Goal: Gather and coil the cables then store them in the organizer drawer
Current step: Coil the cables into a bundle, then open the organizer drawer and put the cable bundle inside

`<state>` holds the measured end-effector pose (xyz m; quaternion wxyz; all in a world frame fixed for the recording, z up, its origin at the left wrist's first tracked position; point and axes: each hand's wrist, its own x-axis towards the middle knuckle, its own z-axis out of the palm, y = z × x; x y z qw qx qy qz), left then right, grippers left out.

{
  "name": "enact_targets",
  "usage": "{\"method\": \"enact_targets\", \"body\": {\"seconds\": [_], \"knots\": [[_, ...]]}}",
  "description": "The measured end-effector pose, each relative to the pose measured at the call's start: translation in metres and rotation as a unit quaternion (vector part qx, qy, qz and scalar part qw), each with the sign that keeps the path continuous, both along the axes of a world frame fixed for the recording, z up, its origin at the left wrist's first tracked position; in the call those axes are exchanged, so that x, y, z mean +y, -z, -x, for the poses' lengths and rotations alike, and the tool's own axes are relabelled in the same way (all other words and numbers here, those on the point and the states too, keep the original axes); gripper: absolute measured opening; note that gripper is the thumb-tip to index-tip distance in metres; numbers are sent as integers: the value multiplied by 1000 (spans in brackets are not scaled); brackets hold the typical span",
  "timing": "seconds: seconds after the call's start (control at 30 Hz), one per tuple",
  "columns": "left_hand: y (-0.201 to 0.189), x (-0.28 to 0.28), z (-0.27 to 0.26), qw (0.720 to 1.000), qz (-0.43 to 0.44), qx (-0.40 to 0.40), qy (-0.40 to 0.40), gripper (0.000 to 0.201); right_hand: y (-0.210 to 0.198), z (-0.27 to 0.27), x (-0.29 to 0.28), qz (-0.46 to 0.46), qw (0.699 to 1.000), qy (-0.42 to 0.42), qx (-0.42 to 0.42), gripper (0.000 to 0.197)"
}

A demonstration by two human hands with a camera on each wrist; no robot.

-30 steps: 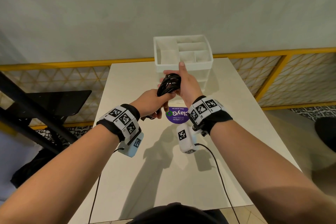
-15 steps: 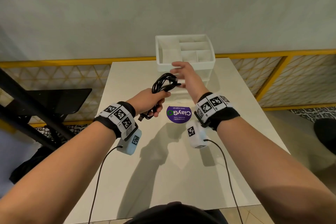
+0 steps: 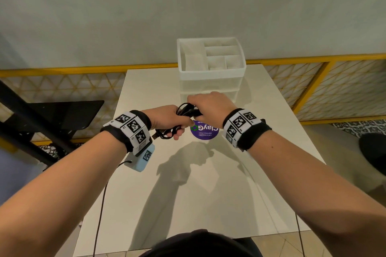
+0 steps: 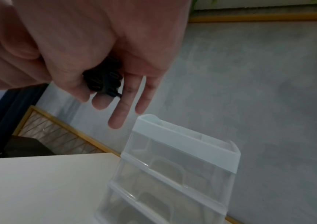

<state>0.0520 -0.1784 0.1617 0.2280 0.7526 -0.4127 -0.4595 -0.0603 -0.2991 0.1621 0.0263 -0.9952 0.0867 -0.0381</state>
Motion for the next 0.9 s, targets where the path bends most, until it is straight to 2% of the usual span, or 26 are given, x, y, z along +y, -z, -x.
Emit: {"method": "enact_targets", "body": {"seconds": [0.1,0.17,0.33,0.4,0.47,0.53,0.6,0.67,0.8,0.9], "knots": [[0,3,-4,998,-7,-48,40,36,4,0,1,-31,999,16,42,22],[0,5,-8,997,-3,-73,39,30,7,-2,1,-48,996,31,67,26],[2,8,-12,1000,24,-20,-2,14,15,-1,-6,-111,987,76,88,31],[1,7,-10,999,20,-46,-3,15,16,-1,-7,-85,989,84,92,28],[1,4,-10,995,11,-94,9,24,15,-3,-7,-16,993,79,83,19],[0,1,-11,993,0,-119,13,31,15,-5,-4,21,997,71,35,12],[1,-3,-11,992,-12,-125,22,37,16,-7,2,4,998,54,-17,32],[0,-9,-11,990,-23,-133,43,37,19,-7,10,-35,998,47,-22,46],[-4,-19,-13,985,-51,-147,79,31,32,-4,11,-74,996,56,17,17],[-2,-26,-12,987,-74,-112,89,25,37,0,4,-63,995,63,42,20]]}}
